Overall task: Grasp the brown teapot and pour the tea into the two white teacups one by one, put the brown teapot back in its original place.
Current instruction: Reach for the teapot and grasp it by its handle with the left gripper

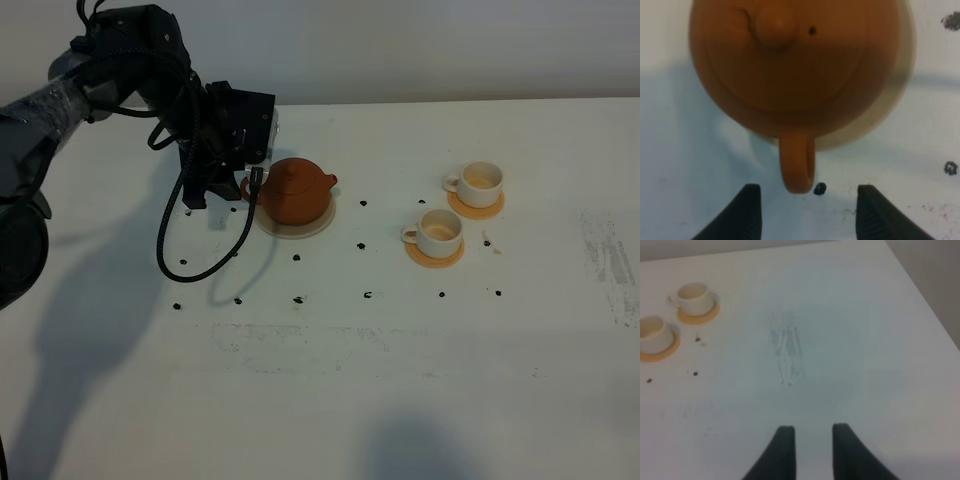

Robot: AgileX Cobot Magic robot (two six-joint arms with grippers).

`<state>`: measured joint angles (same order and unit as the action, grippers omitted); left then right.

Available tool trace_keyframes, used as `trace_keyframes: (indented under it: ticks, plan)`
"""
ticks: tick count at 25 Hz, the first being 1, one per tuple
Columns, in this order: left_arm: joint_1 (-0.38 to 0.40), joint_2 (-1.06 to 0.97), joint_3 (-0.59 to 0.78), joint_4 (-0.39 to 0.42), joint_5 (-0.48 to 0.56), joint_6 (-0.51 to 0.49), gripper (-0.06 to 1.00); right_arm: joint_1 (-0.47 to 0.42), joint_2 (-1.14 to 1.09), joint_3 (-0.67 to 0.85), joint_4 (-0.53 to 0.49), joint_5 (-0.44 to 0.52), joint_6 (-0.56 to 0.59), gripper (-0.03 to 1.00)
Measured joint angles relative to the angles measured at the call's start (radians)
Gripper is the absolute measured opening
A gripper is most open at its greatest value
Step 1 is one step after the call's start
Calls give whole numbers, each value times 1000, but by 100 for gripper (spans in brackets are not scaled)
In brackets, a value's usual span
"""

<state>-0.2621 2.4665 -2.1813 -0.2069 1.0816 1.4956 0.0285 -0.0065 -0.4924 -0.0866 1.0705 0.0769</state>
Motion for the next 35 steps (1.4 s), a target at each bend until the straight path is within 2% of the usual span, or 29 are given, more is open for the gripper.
trace_keyframes:
  ticks: [28,31,35]
  plan:
    - [-27,9,0,-17,-63,-16,39,0,0,0,0,0,0,21]
    - [-28,11,0,-17,-59,-17,32,0,0,0,0,0,0,21]
    - [-28,23,-1,-9,-63,-18,11,0,0,0,0,0,0,21]
